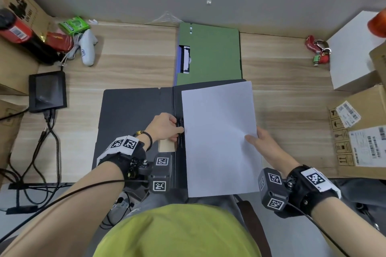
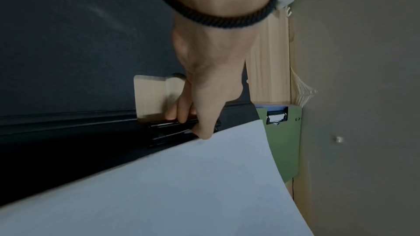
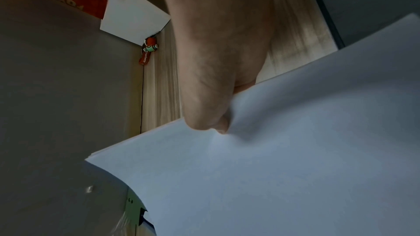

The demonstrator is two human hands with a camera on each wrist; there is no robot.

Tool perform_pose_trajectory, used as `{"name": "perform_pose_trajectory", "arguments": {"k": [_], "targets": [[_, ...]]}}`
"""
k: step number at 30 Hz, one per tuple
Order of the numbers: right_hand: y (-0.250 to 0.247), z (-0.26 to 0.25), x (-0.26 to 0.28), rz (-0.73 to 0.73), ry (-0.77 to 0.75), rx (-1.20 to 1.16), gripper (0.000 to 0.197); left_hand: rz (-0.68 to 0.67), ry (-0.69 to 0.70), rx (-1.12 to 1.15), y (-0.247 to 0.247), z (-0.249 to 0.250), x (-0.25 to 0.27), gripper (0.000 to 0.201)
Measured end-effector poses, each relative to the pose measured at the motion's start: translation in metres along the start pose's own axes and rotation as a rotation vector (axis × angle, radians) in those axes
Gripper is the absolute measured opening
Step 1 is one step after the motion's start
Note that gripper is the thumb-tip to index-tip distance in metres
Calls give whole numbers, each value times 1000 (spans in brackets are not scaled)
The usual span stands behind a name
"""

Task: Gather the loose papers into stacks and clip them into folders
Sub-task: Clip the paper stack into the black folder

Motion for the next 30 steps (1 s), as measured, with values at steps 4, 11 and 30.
{"name": "perform_pose_trajectory", "arguments": {"k": [4,11,30], "targets": [[4,-6,-1,23,-14,24,42,12,14,27,-4,-2,-2,45],[16,-18,-1,43,-43,95,37,39,48,10,-5,-7,-3,47],[26,-48,-3,101,-131,222,40,118,77,-97,-3,-13,-10,41]]}}
Point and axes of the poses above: each hand's wrist, its own x-axis away from the middle knuckle, its own y-axis out of the palm, z = x × y, the point moved 6 cm from there along -x, towards the middle knuckle, and after that the axes turned 8 degrees about z, right-handed, at the moved point
